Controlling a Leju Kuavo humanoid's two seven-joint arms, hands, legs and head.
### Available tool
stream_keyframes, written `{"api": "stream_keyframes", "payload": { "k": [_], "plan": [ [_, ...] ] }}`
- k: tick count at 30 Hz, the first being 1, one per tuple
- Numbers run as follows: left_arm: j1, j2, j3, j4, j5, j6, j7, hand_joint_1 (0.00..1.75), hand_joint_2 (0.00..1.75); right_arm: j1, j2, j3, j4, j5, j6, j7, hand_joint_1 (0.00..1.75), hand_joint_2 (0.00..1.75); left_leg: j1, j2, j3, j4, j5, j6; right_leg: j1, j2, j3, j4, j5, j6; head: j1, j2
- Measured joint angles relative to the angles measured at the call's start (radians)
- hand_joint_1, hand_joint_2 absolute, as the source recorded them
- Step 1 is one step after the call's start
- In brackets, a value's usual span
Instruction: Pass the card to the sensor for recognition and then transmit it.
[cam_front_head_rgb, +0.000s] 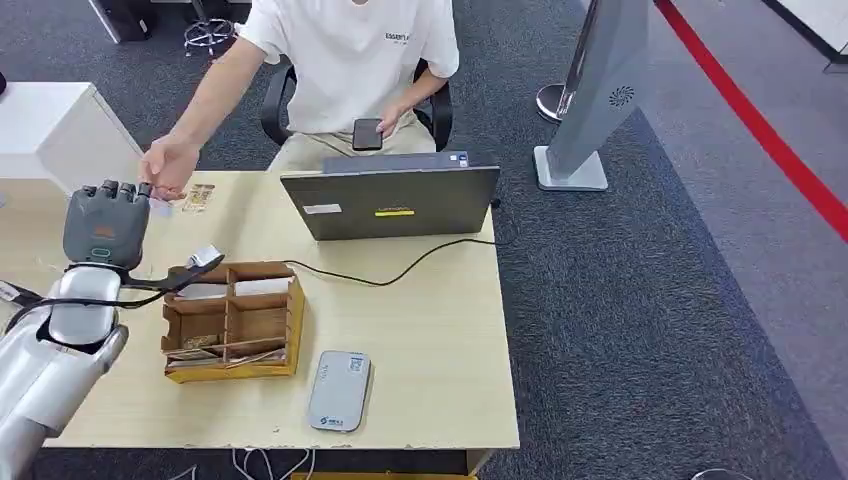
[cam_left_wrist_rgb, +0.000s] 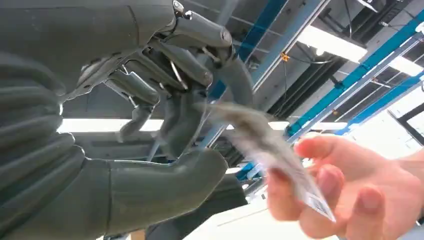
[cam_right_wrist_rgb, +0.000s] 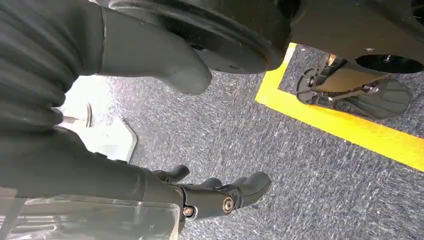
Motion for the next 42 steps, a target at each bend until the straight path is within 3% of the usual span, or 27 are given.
{"api": "stream_keyframes", "payload": {
  "k": [9,13,20,25,27,32,42],
  "plan": [
    [0.062,-0.045,0.063,-0.028,0.0,0.039,-0.016,0.0,1.75,0.0,0.0,0.0,0.0,-0.011,-0.003,-0.002,0.0,1.75,0.0,0.0,0.0,0.0,0.0,0.0,0.0,0.0,0.0,0.0,0.0,0.0,0.0,0.0],
    [0.19,-0.099,0.155,-0.19,0.0,0.039,-0.112,0.0,1.75,0.001,0.0,0.0,0.001,-0.034,-0.013,0.002,0.0,1.75,0.0,0.0,0.0,0.0,0.0,0.0,0.0,0.001,0.0,-0.001,0.0,0.0,0.0,0.0],
    [0.421,-0.14,0.228,-0.467,0.0,0.051,-0.12,0.0,1.75,0.012,0.0,-0.003,0.001,-0.059,-0.029,0.002,0.0,1.75,0.0,0.004,0.0,0.0,-0.002,0.0,0.0,0.004,-0.001,-0.001,-0.001,0.0,0.001,0.0],
    [0.599,-0.18,0.24,-0.616,0.002,0.055,-0.19,0.0,1.75,0.023,0.002,-0.019,0.001,-0.087,-0.053,0.0,0.0,1.75,0.0,0.003,0.0,-0.001,-0.002,-0.001,0.0,0.002,-0.001,-0.001,-0.001,0.0,0.001,0.0],
    [0.657,-0.202,0.24,-0.65,0.01,0.025,-0.228,0.0,1.75,0.026,0.004,-0.037,0.001,-0.111,-0.066,-0.006,0.0,1.75,0.0,0.003,0.0,-0.001,-0.002,-0.001,0.0,0.002,-0.001,-0.001,-0.001,0.0,0.001,0.0],
    [0.723,-0.215,0.27,-0.65,0.067,-0.154,-0.251,0.0,1.75,0.036,0.007,-0.056,0.001,-0.122,-0.079,0.002,0.0,1.75,0.0,0.002,0.0,-0.001,-0.002,-0.001,0.0,0.002,-0.001,-0.001,-0.001,-0.001,0.001,0.0],
    [0.727,-0.223,0.323,-0.616,0.1,-0.258,-0.255,0.0,1.75,0.038,0.007,-0.059,0.001,-0.122,-0.085,0.004,0.0,1.75,0.0,0.001,0.0,-0.001,-0.001,-0.001,0.0,-0.001,0.0,-0.001,-0.001,-0.001,0.001,0.0]
  ]
}}
